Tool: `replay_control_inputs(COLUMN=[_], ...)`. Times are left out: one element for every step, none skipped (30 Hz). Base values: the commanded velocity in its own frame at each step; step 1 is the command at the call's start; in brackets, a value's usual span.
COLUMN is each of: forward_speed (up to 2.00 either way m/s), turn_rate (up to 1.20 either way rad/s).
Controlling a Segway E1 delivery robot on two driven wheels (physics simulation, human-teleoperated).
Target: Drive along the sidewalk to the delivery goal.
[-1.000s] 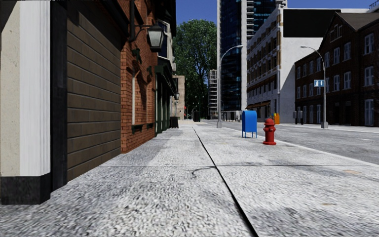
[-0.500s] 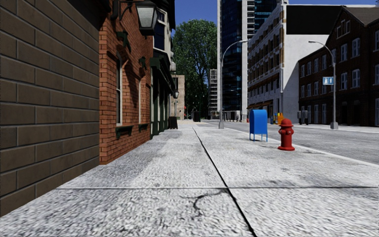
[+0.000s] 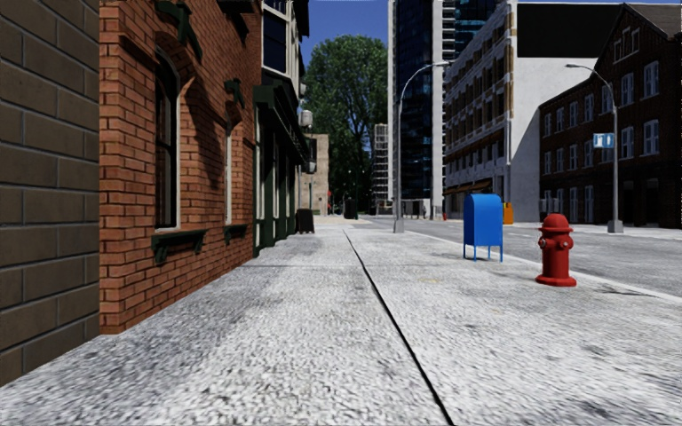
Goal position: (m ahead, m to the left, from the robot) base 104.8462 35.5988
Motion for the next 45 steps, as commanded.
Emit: replay_control_inputs(forward_speed=[2.0, 2.0, 2.0, 2.0, 2.0, 2.0, 2.0, 2.0, 2.0, 2.0, 2.0, 2.0, 2.0, 2.0, 2.0, 2.0, 2.0, 2.0, 2.0, 2.0, 2.0, 2.0, 2.0, 2.0, 2.0, 2.0, 2.0, 2.0, 2.0, 2.0, 2.0, 2.0, 2.0, 2.0, 2.0, 2.0, 2.0, 2.0, 2.0, 2.0, 2.0, 2.0, 2.0, 2.0, 2.0], turn_rate=[-0.18, -0.18, -0.18, -0.18, -0.18, -0.19, -0.19, -0.19, -0.19, -0.19, -0.19, -0.19, -0.19, -0.19, -0.19, -0.19, -0.19, -0.19, -0.19, -0.19, -0.19, -0.19, -0.19, -0.19, -0.19, -0.19, -0.19, -0.19, -0.19, -0.17, 0.0, 0.0, 0.0, 0.0, 0.0, 0.0, 0.0, 0.0, 0.0, 0.0, 0.0, 0.0, 0.0, 0.0, 0.0])
